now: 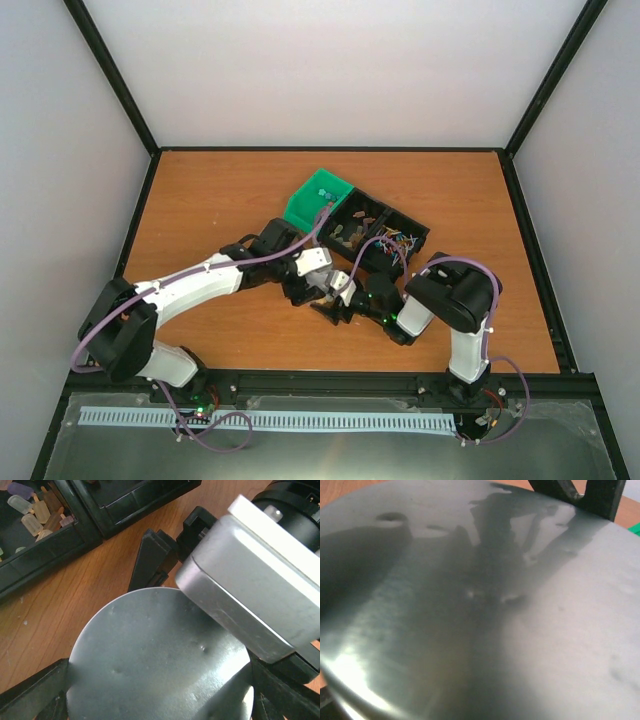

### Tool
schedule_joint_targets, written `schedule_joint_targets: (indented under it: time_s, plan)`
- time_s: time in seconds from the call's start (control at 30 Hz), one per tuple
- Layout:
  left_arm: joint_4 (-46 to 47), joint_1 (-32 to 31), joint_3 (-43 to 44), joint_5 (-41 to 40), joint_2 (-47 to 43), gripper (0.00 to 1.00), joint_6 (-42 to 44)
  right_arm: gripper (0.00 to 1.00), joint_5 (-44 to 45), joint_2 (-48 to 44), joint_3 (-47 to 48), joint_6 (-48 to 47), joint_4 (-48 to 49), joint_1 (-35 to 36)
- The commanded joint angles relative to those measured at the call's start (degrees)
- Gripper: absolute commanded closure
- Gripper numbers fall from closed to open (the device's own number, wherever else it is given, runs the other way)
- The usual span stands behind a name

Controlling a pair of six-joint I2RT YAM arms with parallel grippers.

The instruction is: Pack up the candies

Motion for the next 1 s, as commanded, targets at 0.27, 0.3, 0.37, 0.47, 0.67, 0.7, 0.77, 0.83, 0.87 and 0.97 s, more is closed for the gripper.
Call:
schedule_joint_targets:
  time_s: [0.27,0.3,0.37,0.47,0.67,0.7,0.77,0.83,0.87,0.97]
  plan:
    - [-19.30,-0.36,1.15,6.43,3.68,0.30,25.58,0.37,-7.25,-0.04,-1.42,-1.65,5.47,-0.88]
    - [-21.16,-0.16,2.12,7.10,4.43,0.30,28.65,0.38,-7.98,-0.21,-1.71,-2.00,5.48,-1.01]
    - [-23.86,0.30,3.65,8.22,5.80,0.30,32.85,0.38,-9.16,-0.63,-2.06,-2.77,5.48,-1.23]
    - [-27.49,0.81,5.47,9.82,7.42,0.30,38.44,0.39,-10.36,-1.08,-2.76,-3.71,5.48,-1.63]
    - [-27.83,1.04,7.24,8.86,8.80,0.30,40.47,0.32,-10.17,-1.50,-3.50,-3.98,5.54,-1.75]
    - [-27.03,1.15,7.55,8.67,9.07,0.30,38.95,0.26,-9.89,-1.57,-3.55,-3.99,5.64,-1.79]
    - [-25.04,1.33,7.96,7.75,9.45,0.30,34.67,0.16,-9.31,-1.75,-3.60,-4.20,5.86,-1.79]
    - [-24.02,1.82,8.28,7.28,9.96,0.30,31.46,0.03,-8.39,-2.44,-3.87,-4.65,5.86,-1.75]
    - [-23.19,2.10,8.30,6.72,10.09,0.30,29.56,0.00,-7.75,-3.18,-4.12,-5.08,5.59,-1.82]
    - [-21.07,3.45,8.08,4.90,10.20,0.30,24.87,0.00,-6.78,-6.17,-5.10,-6.92,2.99,-2.36]
